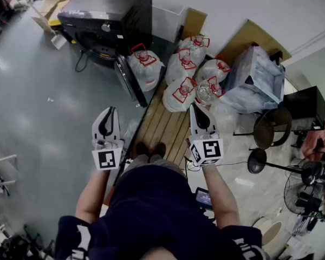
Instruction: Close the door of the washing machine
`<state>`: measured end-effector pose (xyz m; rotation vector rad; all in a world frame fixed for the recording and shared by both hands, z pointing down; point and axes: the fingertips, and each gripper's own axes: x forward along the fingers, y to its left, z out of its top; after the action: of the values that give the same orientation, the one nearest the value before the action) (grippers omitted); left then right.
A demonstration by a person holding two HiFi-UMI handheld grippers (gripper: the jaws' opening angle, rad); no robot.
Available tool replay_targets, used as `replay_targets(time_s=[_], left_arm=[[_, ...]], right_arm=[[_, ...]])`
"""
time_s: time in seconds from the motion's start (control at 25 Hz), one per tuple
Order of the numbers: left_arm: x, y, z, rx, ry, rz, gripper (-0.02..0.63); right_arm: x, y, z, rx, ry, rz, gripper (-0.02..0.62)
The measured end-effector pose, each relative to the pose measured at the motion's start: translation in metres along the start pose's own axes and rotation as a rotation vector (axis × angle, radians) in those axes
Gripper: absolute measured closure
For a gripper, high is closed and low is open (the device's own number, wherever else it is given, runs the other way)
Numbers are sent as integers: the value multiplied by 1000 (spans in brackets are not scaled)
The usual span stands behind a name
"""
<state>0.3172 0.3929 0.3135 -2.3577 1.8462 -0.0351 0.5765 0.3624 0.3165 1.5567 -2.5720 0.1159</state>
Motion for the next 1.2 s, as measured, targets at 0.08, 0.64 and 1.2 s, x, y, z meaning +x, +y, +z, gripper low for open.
replay_targets(time_s=[0.08,0.64,1.2], left_arm=[[-1,-1,-1,2,-5,1,566],[1,0,-8,-5,6,-4,566],[10,-8,-22,-32,40,-30,566]], right_arm=[[-1,0,-2,0,-2,-1,577],[6,1,-7,-5,2,-7,576],[9,0,-9,-17,-27,-3,575]])
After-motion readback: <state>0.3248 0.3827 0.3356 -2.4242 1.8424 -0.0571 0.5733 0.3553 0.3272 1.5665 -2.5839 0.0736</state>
